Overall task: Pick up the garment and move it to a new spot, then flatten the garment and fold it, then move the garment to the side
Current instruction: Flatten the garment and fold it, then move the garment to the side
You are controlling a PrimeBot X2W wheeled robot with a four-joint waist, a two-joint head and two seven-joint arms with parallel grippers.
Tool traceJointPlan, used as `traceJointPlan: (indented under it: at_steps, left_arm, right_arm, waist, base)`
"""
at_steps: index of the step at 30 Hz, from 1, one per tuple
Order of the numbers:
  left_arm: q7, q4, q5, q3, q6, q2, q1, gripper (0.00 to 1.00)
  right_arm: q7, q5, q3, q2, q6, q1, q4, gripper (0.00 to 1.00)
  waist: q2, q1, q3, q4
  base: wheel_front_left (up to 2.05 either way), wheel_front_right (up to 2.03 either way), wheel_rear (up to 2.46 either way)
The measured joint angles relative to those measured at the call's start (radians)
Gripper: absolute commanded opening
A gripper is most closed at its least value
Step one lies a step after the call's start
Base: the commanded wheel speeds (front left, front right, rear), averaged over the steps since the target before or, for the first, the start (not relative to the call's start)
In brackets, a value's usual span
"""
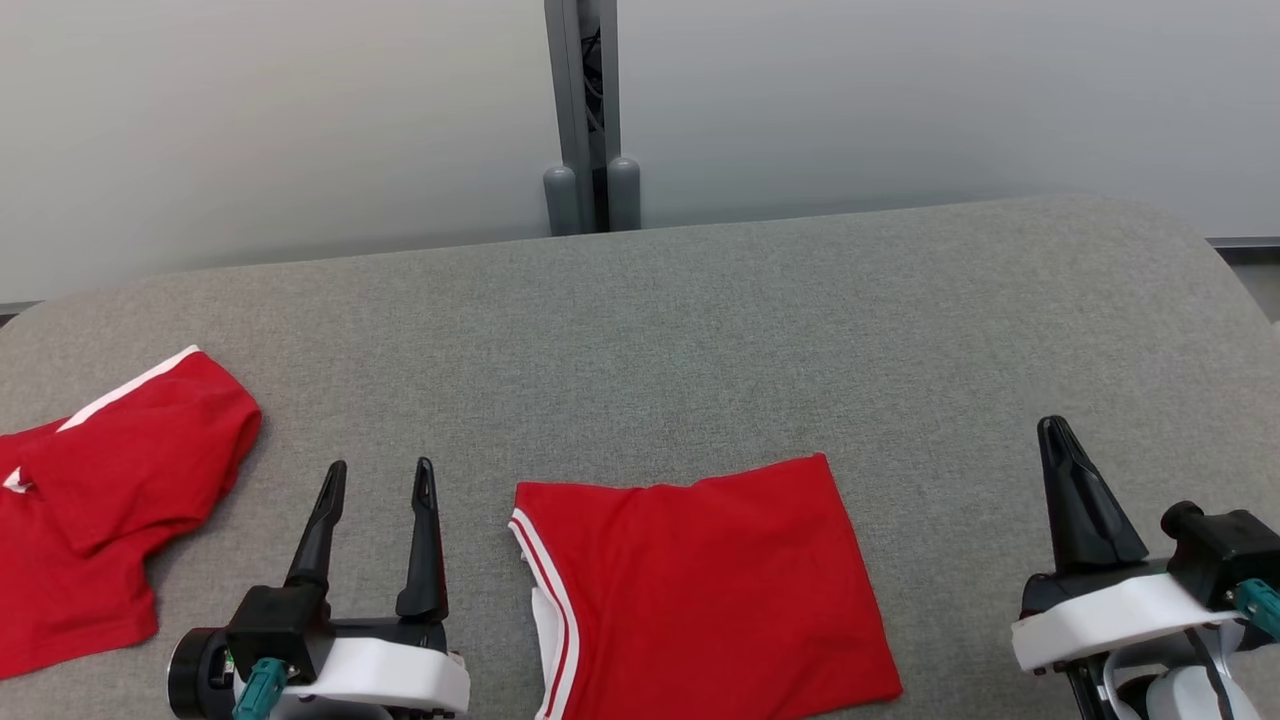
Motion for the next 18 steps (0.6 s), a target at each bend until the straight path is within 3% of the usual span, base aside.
traceJointPlan:
  at_steps: [2,4,14,18]
  left_arm:
    - [0.000,0.001,0.000,0.000,0.000,0.000,0.000,1.00]
    - [0.000,0.000,0.000,0.001,0.000,0.000,0.000,1.00]
    - [0.000,-0.002,0.000,-0.003,-0.005,0.000,-0.004,1.00]
    - [0.000,-0.002,0.000,-0.016,-0.005,0.000,-0.004,1.00]
  right_arm:
    - [0.001,0.002,-0.003,0.004,0.000,0.005,0.002,0.00]
    - [0.001,0.006,-0.009,0.006,0.000,0.005,0.000,1.00]
    - [0.022,0.014,-0.012,0.007,0.000,0.000,-0.001,1.00]
    - [0.067,0.076,0.017,0.007,0.000,0.004,0.027,1.00]
  waist:
    - [0.0000,0.0000,0.000,0.000]
    - [0.0001,0.0000,0.002,0.002]
    - [0.0000,0.0000,0.013,0.022]
    - [0.0000,0.0000,0.022,0.031]
  base:
    - [0.00,0.00,0.00]
    - [0.00,0.00,0.00]
    - [0.00,0.00,0.00]
    - [0.00,0.00,0.00]
